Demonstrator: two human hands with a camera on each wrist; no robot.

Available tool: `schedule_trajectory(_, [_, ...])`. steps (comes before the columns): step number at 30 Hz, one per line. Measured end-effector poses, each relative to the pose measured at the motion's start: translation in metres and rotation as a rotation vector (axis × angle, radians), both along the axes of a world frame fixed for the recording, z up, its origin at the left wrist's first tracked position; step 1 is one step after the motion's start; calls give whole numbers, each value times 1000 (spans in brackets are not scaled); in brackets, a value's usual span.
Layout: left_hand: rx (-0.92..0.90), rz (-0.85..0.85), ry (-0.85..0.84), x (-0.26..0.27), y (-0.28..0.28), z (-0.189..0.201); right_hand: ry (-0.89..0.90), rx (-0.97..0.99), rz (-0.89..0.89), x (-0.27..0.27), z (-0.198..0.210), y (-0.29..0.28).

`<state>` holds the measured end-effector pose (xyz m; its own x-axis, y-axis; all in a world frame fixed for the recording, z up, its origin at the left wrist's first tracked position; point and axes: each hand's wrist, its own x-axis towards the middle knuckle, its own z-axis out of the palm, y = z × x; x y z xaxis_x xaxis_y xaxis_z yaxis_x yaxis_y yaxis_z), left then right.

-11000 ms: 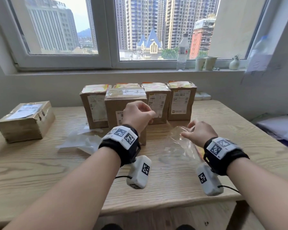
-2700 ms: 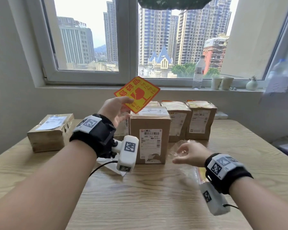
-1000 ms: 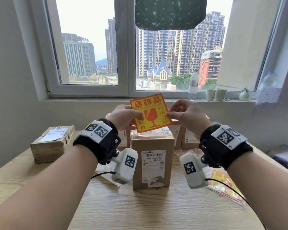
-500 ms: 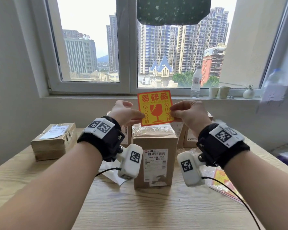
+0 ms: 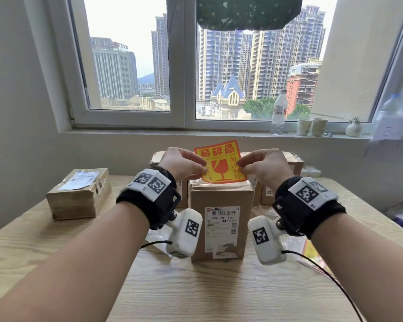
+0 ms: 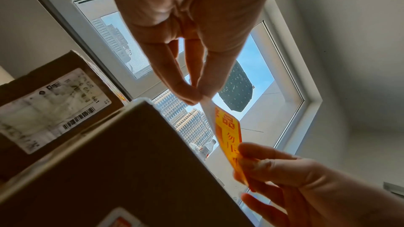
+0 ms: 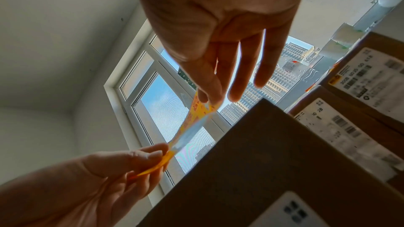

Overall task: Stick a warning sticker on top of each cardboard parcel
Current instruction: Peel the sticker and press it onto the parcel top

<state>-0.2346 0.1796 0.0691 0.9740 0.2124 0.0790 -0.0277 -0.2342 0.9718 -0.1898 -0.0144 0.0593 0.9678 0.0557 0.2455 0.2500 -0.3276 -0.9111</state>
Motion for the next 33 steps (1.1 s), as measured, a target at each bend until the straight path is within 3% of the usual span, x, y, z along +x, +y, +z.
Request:
schedule_trajectory(6, [8, 1, 5, 2, 2, -4, 42, 44, 47, -3, -2, 0])
schedule_trajectory(21, [114, -1, 38, 7, 0, -10, 91, -111, -32, 7, -9, 7])
schedule_trajectory(33, [457, 89, 8, 19, -5, -9, 15, -231, -81, 10, -13, 9])
